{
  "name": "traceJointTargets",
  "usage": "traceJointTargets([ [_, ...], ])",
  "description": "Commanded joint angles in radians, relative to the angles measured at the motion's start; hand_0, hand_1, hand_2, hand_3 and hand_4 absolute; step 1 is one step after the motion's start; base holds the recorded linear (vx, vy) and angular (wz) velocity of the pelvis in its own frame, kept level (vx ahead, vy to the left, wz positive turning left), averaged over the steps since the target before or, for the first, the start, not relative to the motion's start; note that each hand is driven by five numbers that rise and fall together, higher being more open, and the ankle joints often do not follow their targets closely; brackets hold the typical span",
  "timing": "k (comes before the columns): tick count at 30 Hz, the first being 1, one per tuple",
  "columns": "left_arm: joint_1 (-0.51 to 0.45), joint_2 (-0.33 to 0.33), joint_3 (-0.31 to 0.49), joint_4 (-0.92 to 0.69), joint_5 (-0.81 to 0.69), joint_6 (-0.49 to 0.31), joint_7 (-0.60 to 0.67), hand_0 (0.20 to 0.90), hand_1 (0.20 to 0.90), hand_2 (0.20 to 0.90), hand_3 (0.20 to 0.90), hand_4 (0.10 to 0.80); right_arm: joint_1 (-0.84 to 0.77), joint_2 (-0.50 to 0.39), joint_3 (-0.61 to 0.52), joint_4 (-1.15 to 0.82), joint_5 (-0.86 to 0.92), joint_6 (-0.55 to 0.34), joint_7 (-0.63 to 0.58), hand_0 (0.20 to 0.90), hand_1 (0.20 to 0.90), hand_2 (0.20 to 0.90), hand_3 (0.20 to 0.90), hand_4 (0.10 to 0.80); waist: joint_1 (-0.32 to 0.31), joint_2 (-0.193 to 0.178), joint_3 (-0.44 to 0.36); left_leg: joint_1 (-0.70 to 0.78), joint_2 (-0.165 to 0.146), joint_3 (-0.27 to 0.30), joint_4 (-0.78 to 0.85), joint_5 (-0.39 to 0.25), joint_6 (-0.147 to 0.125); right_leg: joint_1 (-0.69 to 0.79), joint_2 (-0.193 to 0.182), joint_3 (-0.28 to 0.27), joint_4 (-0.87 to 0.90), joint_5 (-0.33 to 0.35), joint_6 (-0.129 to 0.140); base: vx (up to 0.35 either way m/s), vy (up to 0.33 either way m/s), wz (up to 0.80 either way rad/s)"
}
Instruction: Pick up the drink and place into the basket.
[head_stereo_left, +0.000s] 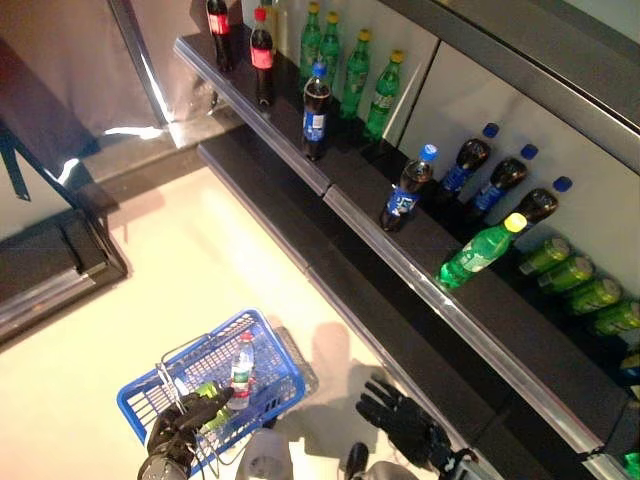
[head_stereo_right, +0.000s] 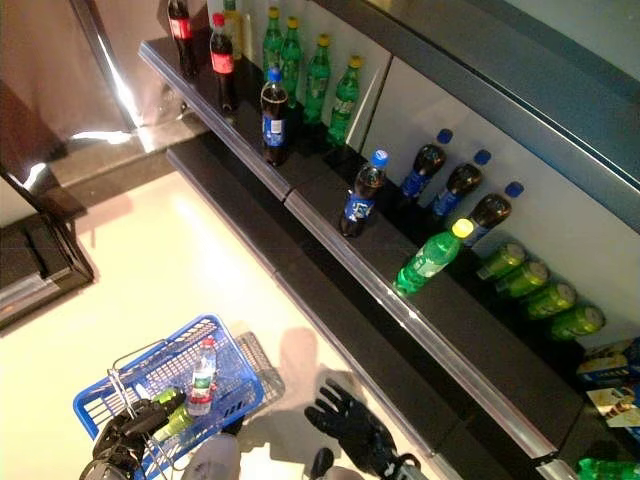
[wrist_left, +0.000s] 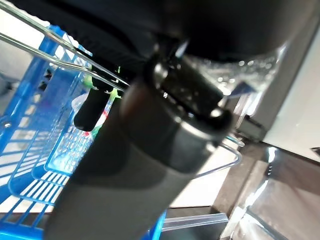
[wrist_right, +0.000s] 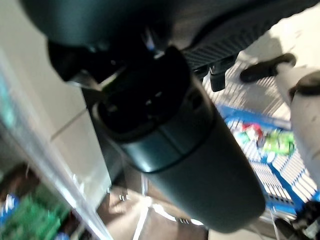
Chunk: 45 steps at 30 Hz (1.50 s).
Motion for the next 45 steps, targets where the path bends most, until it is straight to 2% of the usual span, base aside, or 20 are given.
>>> traceJointTargets([
  [1,-0.006,-0.02,0.028,-0.084,-0.092,-0.209,-0.028,0.3,0.3,0.3,0.2,0.1,0.004,-0.042,-0.071,-0.019,-0.053,-0.032,0.006,0.9,0.9,0.9,0.9,0.8,-0.041,0.03,-0.12,0.008,0.014,0.032,0.028,0.009,-0.036,-0.037,0.04,0.031,-0.029,0.091,-0.057,0.102,0.403,-0.29],
  [4,-0.022,-0.043,0.019,-0.045,-0.107,-0.209,-0.001,0.3,0.3,0.3,0.2,0.1,0.018,-0.037,-0.121,0.051,-0.079,-0.032,0.02,0.9,0.9,0.9,0.9,0.8,-0.076,0.033,-0.125,0.033,0.103,0.088,0.011,0.045,-0.064,-0.033,0.007,0.048,-0.001,0.078,-0.05,0.133,0.489,-0.11],
  [6,-0.033,-0.046,0.013,-0.046,-0.116,-0.196,0.002,0.3,0.3,0.3,0.2,0.1,0.019,-0.034,-0.14,0.072,-0.082,-0.033,0.002,0.9,0.9,0.9,0.9,0.8,-0.089,0.032,-0.124,0.039,0.119,0.106,0.033,0.034,-0.07,-0.032,-0.02,0.054,0.011,0.078,-0.039,0.157,0.533,0.12],
  [7,-0.057,-0.05,0.008,-0.05,-0.117,-0.178,0.008,0.3,0.3,0.3,0.2,0.1,0.009,-0.031,-0.153,0.115,-0.08,-0.045,-0.025,0.9,0.9,0.9,0.9,0.8,-0.103,0.037,-0.122,0.057,0.123,0.154,0.055,0.001,-0.066,-0.033,-0.069,0.052,0.029,0.082,-0.014,0.215,0.653,0.32],
  [10,-0.083,-0.045,-0.01,-0.054,-0.118,-0.14,0.028,0.3,0.3,0.3,0.2,0.1,-0.015,-0.013,-0.161,0.158,-0.04,-0.05,-0.118,0.9,0.9,0.9,0.9,0.8,-0.101,0.037,-0.115,0.045,0.075,0.161,0.153,-0.063,-0.049,-0.026,-0.143,0.05,0.055,0.105,0.029,0.249,0.649,0.31],
  [11,-0.098,-0.042,-0.02,-0.047,-0.111,-0.129,0.035,0.3,0.3,0.3,0.2,0.1,-0.03,0.01,-0.173,0.184,-0.016,-0.055,-0.172,0.9,0.9,0.9,0.9,0.8,-0.094,0.029,-0.108,0.031,0.04,0.177,0.214,-0.099,-0.024,-0.021,-0.191,0.042,0.075,0.154,0.046,0.246,0.566,0.29],
  [13,-0.112,-0.029,-0.035,-0.05,-0.092,-0.109,0.055,0.3,0.3,0.3,0.2,0.1,-0.051,0.043,-0.196,0.226,0.014,-0.045,-0.217,0.9,0.9,0.9,0.9,0.8,-0.084,0.028,-0.102,0.052,-0.001,0.194,0.207,-0.121,0.011,-0.069,-0.255,0.028,0.164,0.273,0.057,0.26,0.595,0.25],
  [15,-0.11,-0.01,-0.036,-0.074,-0.087,-0.101,0.054,0.3,0.3,0.3,0.2,0.1,-0.063,0.06,-0.198,0.249,-0.04,-0.052,-0.234,0.9,0.9,0.9,0.9,0.8,-0.071,0.041,-0.102,0.072,-0.02,0.218,0.191,-0.131,0.034,-0.091,-0.267,-0.001,0.239,0.288,0.049,0.208,0.497,0.23],
  [16,-0.107,-0.005,-0.034,-0.083,-0.093,-0.098,0.054,0.3,0.3,0.3,0.2,0.1,-0.063,0.062,-0.195,0.254,-0.046,-0.055,-0.245,0.9,0.9,0.9,0.9,0.8,-0.068,0.049,-0.104,0.077,-0.023,0.226,0.184,-0.131,0.04,-0.096,-0.261,-0.007,0.27,0.274,0.043,0.229,0.475,0.07],
  [19,-0.103,0.001,-0.053,-0.057,-0.123,-0.111,0.031,0.3,0.3,0.3,0.2,0.1,-0.05,0.073,-0.216,0.301,0.014,-0.079,-0.293,0.9,0.9,0.9,0.9,0.8,-0.096,0.048,-0.131,0.069,-0.076,0.174,0.162,-0.145,0.068,-0.12,-0.057,0.065,0.283,0.142,0.009,0.256,0.349,0.22],
  [22,-0.112,-0.015,-0.082,-0.035,-0.148,-0.126,0.055,0.3,0.3,0.3,0.2,0.1,-0.057,0.052,-0.226,0.361,0.031,-0.087,-0.276,0.9,0.9,0.9,0.9,0.8,-0.111,0.022,-0.14,0.07,-0.127,0.147,0.169,-0.158,0.07,-0.101,0.079,0.075,0.149,0.08,-0.047,0.323,0.219,0.41],
  [25,-0.135,-0.04,-0.1,0.016,-0.177,-0.149,0.047,0.3,0.3,0.3,0.2,0.1,-0.059,0.037,-0.24,0.433,0.073,-0.11,-0.243,0.9,0.9,0.9,0.9,0.8,-0.137,-0.011,-0.141,0.071,-0.186,0.118,0.188,-0.188,0.072,-0.16,0.16,0.132,-0.001,0.164,-0.043,0.311,0.116,0.49],
  [28,-0.15,-0.059,-0.094,0.074,-0.19,-0.138,0.007,0.3,0.3,0.3,0.2,0.1,-0.073,0.042,-0.257,0.498,0.099,-0.108,-0.242,0.9,0.9,0.9,0.9,0.8,-0.159,-0.024,-0.129,0.094,-0.218,0.097,0.256,-0.248,0.087,-0.276,0.173,0.122,0.027,0.244,-0.021,0.4,0.104,0.53],
  [30,-0.165,-0.085,-0.103,0.114,-0.18,-0.137,0.002,0.3,0.3,0.3,0.2,0.1,-0.084,0.043,-0.259,0.544,0.094,-0.099,-0.254,0.9,0.9,0.9,0.9,0.8,-0.175,-0.014,-0.135,0.109,-0.216,0.084,0.343,-0.262,0.086,-0.272,0.181,0.144,0.064,0.202,-0.05,0.422,0.111,0.53],
  [33,-0.177,-0.138,-0.12,0.171,-0.181,-0.153,0.02,0.3,0.3,0.3,0.2,0.1,-0.103,0.043,-0.241,0.562,0.007,-0.069,-0.29,0.9,0.9,0.9,0.9,0.8,-0.185,0.002,-0.149,0.067,-0.195,0.119,0.688,-0.07,-0.001,-0.201,0.179,0.103,0.063,0.157,-0.112,0.383,0.096,0.57],
  [35,-0.18,-0.151,-0.135,0.2,-0.195,-0.193,0.009,0.3,0.3,0.3,0.2,0.1,-0.114,0.03,-0.219,0.575,-0.03,-0.083,-0.262,0.9,0.9,0.9,0.9,0.8,-0.183,-0.011,-0.152,-0.03,-0.17,0.163,0.85,-0.006,-0.019,-0.149,0.151,0.096,0.036,0.155,-0.131,0.351,0.085,0.43],
  [40,-0.197,-0.127,-0.11,0.191,-0.251,-0.175,0.012,0.3,0.3,0.3,0.2,0.1,-0.141,0.019,-0.19,0.54,-0.077,-0.108,-0.248,0.9,0.9,0.9,0.9,0.8,-0.154,-0.018,-0.14,-0.099,-0.087,0.168,0.539,-0.086,0.029,-0.09,0.131,0.157,0.01,0.116,-0.112,0.311,0.239,-0.15],
  [41,-0.195,-0.125,-0.105,0.181,-0.263,-0.168,0.024,0.3,0.3,0.3,0.2,0.1,-0.146,0.019,-0.183,0.529,-0.067,-0.109,-0.257,0.9,0.9,0.9,0.9,0.8,-0.149,-0.019,-0.144,-0.068,-0.042,0.151,0.356,-0.073,0.024,-0.073,0.131,0.184,-0.012,0.107,-0.103,0.343,0.396,-0.35],
  [43,-0.183,-0.128,-0.1,0.181,-0.32,-0.166,0.028,0.3,0.3,0.3,0.2,0.1,-0.136,0.019,-0.185,0.515,-0.055,-0.105,-0.262,0.9,0.9,0.9,0.9,0.8,-0.139,-0.014,-0.155,-0.054,0.029,0.067,0.094,-0.006,-0.006,-0.05,0.12,0.228,-0.031,0.097,-0.083,0.382,0.463,-0.22],
  [45,-0.159,-0.141,-0.081,0.196,-0.38,-0.184,0.012,0.3,0.3,0.3,0.2,0.1,-0.135,0.011,-0.184,0.523,-0.077,-0.108,-0.248,0.9,0.9,0.9,0.9,0.8,-0.116,-0.011,-0.154,-0.051,0.078,-0.082,-0.046,0.069,-0.03,-0.018,0.114,0.302,-0.046,0.091,-0.071,0.305,0.379,-0.32],
])
